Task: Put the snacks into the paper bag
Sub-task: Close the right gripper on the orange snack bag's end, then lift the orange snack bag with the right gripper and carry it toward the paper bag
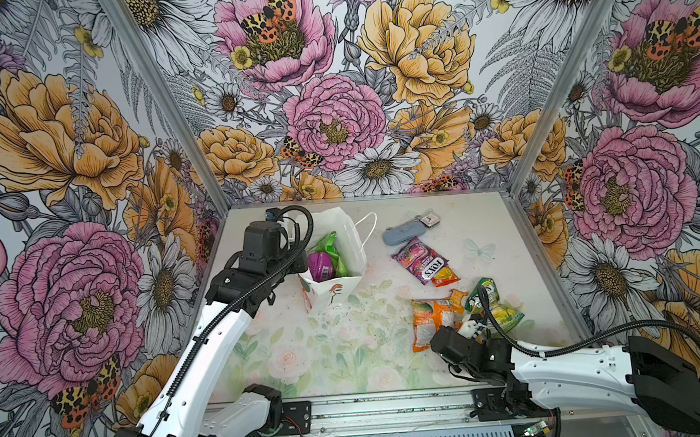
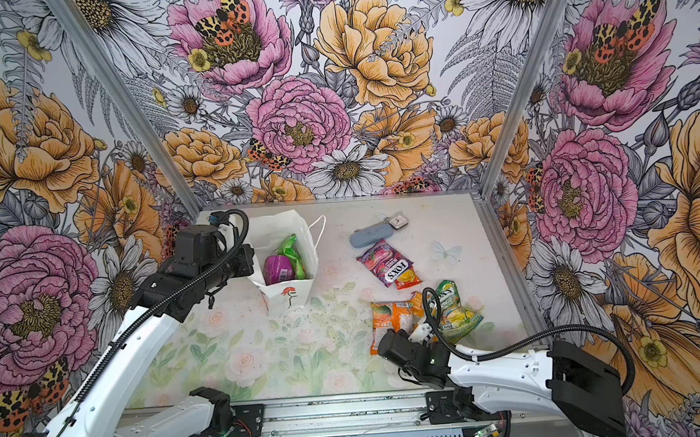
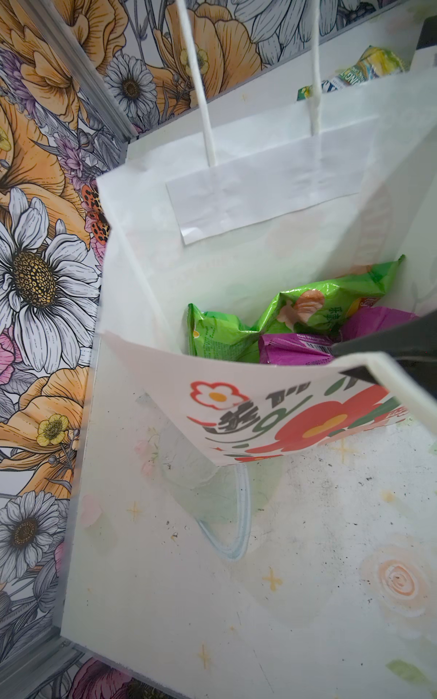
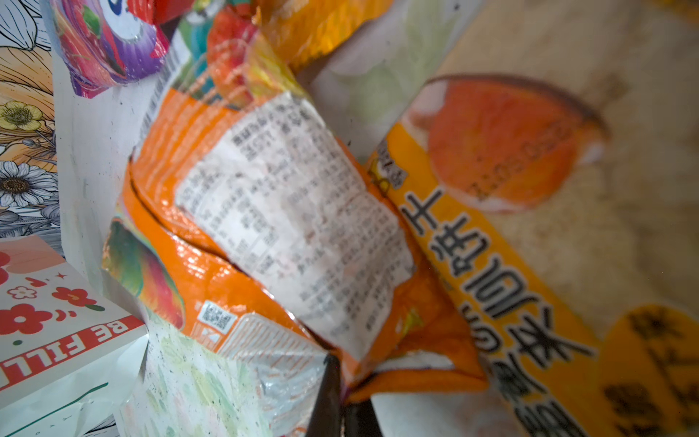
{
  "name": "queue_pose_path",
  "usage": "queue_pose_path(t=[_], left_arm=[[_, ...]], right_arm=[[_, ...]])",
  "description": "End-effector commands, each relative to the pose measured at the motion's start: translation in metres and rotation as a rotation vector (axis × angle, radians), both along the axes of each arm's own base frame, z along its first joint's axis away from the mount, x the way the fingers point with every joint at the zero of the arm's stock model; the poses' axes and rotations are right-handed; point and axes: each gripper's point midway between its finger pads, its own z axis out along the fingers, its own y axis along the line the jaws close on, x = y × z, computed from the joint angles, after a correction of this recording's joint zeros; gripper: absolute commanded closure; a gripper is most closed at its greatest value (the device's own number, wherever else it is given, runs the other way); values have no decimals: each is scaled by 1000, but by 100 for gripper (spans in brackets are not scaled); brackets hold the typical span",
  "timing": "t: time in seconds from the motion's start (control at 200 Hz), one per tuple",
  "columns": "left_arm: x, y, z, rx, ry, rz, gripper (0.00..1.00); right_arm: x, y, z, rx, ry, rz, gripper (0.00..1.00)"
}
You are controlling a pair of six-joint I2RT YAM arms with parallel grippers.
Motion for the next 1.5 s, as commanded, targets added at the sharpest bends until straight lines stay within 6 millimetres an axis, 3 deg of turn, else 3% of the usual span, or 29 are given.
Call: queue_pose_path(t=[0.0,0.32,0.771,1.066,1.491], left_arm=[[7,3,21,-3,-91,5,100],[5,3,28,-16,-116,-7,100],[-2,-14,44,-60,-141,-91,100],[-8,-25,55,122,-119,-102,100],[-11,-29,56,188,-129,-107,100]], right_arm=[[-2,-12,6,-104,3,60,100],[23,-15,63,-233,-107,189,100],[51,8,125,-346,-247,365,100],[58,-4,165,-391,-357,367,100],[64,-9,205,-388,-447,383,100]])
